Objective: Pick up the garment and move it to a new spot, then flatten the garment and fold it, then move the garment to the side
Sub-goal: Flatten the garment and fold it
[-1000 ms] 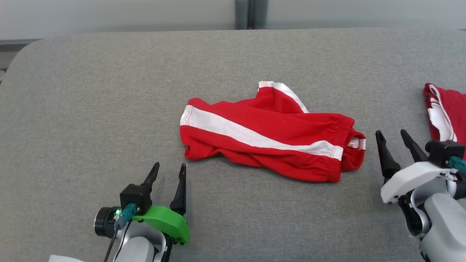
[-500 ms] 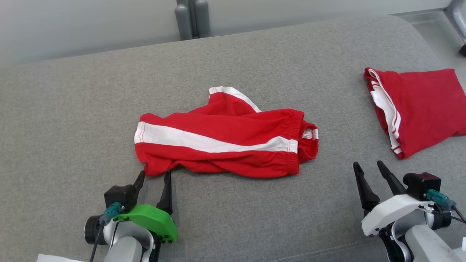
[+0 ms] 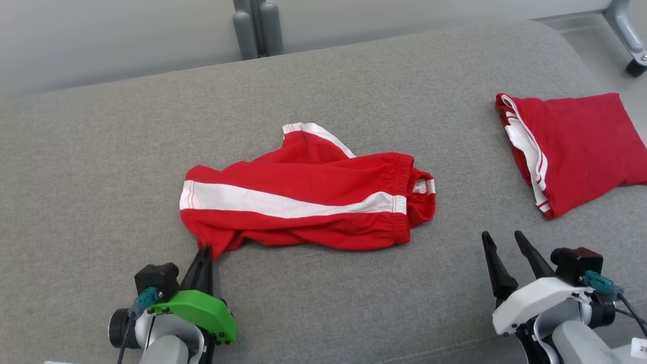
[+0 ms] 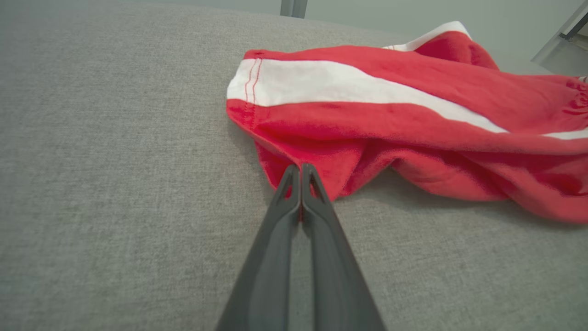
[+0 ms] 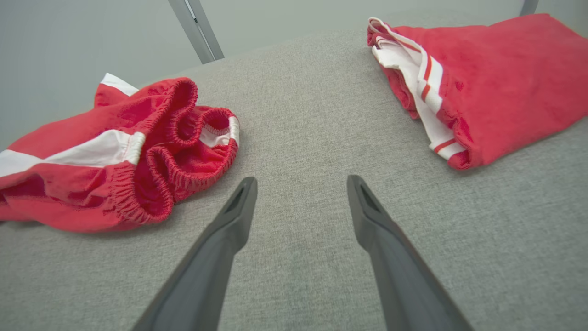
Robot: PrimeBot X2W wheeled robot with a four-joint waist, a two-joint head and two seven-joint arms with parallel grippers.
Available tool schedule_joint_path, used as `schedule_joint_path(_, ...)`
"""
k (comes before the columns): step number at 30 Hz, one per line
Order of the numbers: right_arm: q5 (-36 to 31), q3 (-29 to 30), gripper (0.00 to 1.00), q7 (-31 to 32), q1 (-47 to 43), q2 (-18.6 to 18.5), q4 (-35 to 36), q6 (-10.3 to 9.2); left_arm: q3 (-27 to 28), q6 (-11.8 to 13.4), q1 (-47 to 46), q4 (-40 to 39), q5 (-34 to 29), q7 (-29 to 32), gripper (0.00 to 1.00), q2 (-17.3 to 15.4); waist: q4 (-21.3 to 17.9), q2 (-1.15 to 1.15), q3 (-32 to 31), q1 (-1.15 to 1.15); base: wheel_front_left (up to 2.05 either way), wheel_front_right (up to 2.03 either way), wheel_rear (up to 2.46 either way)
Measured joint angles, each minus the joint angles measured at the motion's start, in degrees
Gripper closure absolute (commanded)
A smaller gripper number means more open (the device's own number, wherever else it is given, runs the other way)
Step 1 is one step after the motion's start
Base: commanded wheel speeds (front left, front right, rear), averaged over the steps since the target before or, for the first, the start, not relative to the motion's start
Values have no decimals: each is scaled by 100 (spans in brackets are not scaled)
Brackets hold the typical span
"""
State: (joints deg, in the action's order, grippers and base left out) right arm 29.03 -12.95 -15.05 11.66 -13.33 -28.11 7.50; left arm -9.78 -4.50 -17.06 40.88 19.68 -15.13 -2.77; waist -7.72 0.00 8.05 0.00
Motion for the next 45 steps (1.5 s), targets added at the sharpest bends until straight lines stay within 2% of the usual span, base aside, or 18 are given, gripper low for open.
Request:
schedule_joint_path(12,0,148,0,0,-472,348,-137,0,-118,-101,734,-369,-252,0,100,-2,579,0,-498,0,0,0,0)
schedule_joint_path(17,-38,125,0,0,-531,450,-148,0,-324,-27,1011,-430,-214,0,100,-1,883,0,-707,0,0,0,0)
schedule_joint_path(18,-48,113,0,0,-531,455,-147,0,-341,11,1045,-437,-215,0,0,0,917,0,-731,0,0,0,0)
schedule_joint_path(21,-88,107,0,0,-533,455,-79,0,-318,130,1108,-474,-238,0,0,-1,969,0,-802,0,0,0,0)
schedule_joint_path(26,-402,232,0,0,-578,468,421,-1,0,268,1223,-839,-501,0,0,-14,908,0,-855,0,0,0,0)
schedule_joint_path(33,-883,380,0,0,-840,617,811,-1,399,271,1445,-1446,-814,0,0,-13,785,0,-966,0,0,0,0)
schedule_joint_path(45,-1414,332,0,0,-1188,870,1023,-1,610,234,1781,-1708,-880,0,0,-7,645,0,-1207,0,0,0,0)
